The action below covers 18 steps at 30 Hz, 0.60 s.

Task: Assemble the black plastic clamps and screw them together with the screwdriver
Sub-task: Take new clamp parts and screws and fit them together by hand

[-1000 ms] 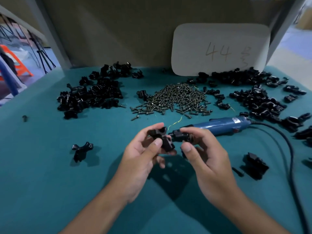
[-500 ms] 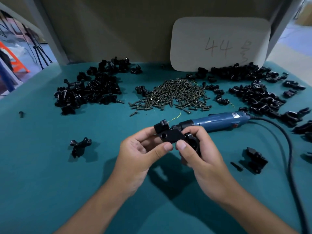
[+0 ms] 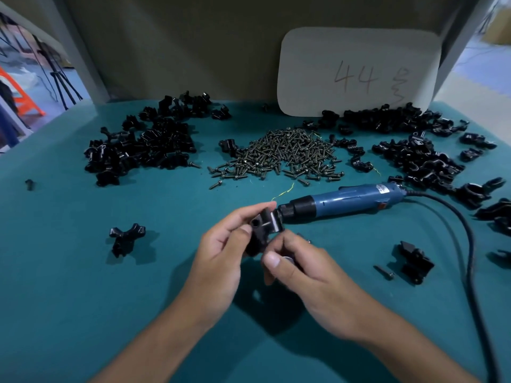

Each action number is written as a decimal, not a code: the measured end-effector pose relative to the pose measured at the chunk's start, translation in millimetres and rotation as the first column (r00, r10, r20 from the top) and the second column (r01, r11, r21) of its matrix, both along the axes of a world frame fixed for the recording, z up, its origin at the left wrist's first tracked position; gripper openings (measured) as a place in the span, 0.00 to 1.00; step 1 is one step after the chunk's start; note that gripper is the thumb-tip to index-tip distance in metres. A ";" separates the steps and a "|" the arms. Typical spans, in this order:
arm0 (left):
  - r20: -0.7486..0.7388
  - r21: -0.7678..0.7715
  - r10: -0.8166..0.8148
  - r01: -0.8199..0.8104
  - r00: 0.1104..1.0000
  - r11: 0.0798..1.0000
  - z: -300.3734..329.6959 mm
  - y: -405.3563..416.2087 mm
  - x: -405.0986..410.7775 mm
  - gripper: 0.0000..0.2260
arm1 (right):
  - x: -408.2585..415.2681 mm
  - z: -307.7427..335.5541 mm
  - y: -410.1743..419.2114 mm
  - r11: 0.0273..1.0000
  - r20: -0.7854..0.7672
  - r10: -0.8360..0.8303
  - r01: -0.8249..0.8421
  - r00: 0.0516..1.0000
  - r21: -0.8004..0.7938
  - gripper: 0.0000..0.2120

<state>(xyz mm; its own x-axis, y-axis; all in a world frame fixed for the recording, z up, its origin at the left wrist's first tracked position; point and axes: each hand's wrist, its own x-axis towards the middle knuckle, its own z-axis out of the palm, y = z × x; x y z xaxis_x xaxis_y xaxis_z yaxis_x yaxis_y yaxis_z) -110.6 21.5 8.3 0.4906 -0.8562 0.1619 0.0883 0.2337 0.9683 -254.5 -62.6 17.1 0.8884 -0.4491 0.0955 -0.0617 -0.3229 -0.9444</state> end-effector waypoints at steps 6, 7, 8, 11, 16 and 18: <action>-0.172 0.031 0.068 -0.064 0.983 0.997 3.0 -3.2 1.0 0.22 | -3.6 -4.4 -10.1 0.987 0.144 -0.085 0.063 0.986 0.146 0.08; -0.194 0.038 0.056 -0.049 0.979 0.998 2.6 -3.2 0.6 0.22 | -3.3 -5.5 -11.7 0.984 0.177 -0.100 0.071 0.979 0.163 0.09; -0.214 0.044 0.033 -0.024 0.976 0.999 2.9 -3.1 -0.4 0.22 | -2.5 -6.0 -12.6 0.983 0.213 -0.116 0.082 0.970 0.163 0.09; -0.324 0.030 -0.050 0.063 0.945 0.998 5.2 -1.5 -3.9 0.15 | -1.0 -7.1 -12.2 0.985 0.273 -0.149 0.119 0.950 0.124 0.11; -0.288 -0.003 -0.180 0.187 0.940 0.982 5.7 0.2 -3.5 0.16 | -4.2 -8.6 -12.5 0.972 0.241 -0.203 0.165 0.949 0.169 0.12; -0.218 0.008 -0.168 0.174 0.961 0.985 3.7 -0.7 -4.6 0.16 | -3.7 -6.5 -12.8 0.965 0.252 -0.217 0.169 0.943 0.199 0.12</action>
<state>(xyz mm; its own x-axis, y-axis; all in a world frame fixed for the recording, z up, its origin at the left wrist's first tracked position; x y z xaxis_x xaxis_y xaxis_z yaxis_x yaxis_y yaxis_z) -115.2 20.8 12.0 0.3574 -0.9329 0.0437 0.3323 0.1708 0.9276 -258.2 -75.4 10.6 0.7343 -0.6404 0.2249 0.1578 -0.1613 -0.9742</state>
